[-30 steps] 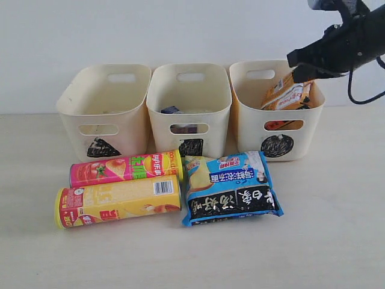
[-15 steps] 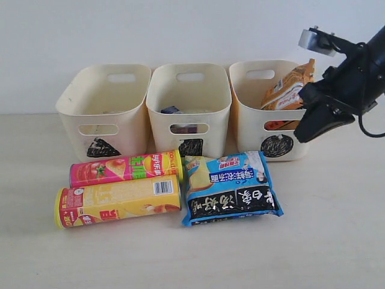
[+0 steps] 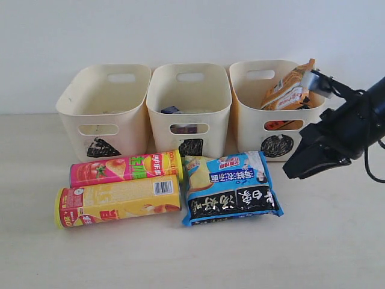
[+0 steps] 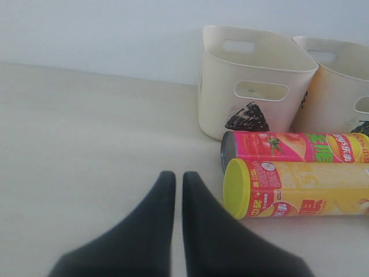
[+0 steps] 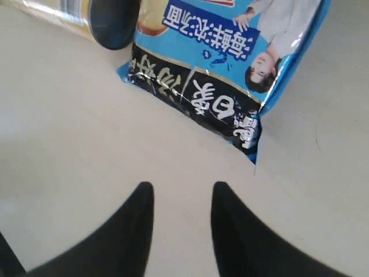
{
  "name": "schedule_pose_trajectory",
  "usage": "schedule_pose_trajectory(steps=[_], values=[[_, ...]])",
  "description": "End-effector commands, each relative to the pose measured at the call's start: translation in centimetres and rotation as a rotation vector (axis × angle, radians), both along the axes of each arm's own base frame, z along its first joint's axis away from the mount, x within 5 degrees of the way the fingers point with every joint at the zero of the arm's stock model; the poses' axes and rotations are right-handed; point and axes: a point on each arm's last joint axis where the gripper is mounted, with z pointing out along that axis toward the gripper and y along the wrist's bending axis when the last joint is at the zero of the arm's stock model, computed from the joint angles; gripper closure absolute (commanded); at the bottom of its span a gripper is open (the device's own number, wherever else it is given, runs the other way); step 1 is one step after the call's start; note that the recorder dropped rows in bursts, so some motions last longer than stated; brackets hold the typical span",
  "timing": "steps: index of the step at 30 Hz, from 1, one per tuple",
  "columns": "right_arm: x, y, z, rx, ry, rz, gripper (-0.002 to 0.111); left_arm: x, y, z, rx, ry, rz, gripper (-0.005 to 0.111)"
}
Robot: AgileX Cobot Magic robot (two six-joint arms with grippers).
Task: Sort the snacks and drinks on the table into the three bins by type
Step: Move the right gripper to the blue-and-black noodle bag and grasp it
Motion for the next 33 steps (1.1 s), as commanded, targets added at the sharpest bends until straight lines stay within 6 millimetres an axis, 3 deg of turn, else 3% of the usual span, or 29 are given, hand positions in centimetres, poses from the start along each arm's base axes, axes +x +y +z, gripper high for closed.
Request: schedule_pose_trajectory(steps=[1, 7, 12, 18, 33], values=[[-0.1, -1.8, -1.4, 0.144, -0.009, -0.036, 0.059, 0.0, 0.0, -0.1, 0.006, 0.004, 0.003, 0.103], [0.7, -2.7, -4.6, 0.261, 0.038, -0.109, 0.057, 0.0, 0.0, -0.1, 0.006, 0.004, 0.003, 0.103], [1.8, -2.5, -7.7, 0.331, 0.055, -0.16, 0.031, 0.0, 0.0, -0.1, 0.006, 0.004, 0.003, 0.103], [2.8, -2.8, -10.5, 0.316, 0.05, -0.224, 0.031, 0.0, 0.0, -0.1, 0.006, 0.004, 0.003, 0.103], [4.2, -2.1, -12.0, 0.288, 0.023, -0.241, 0.031, 0.0, 0.0, -0.1, 0.006, 0.004, 0.003, 0.103]])
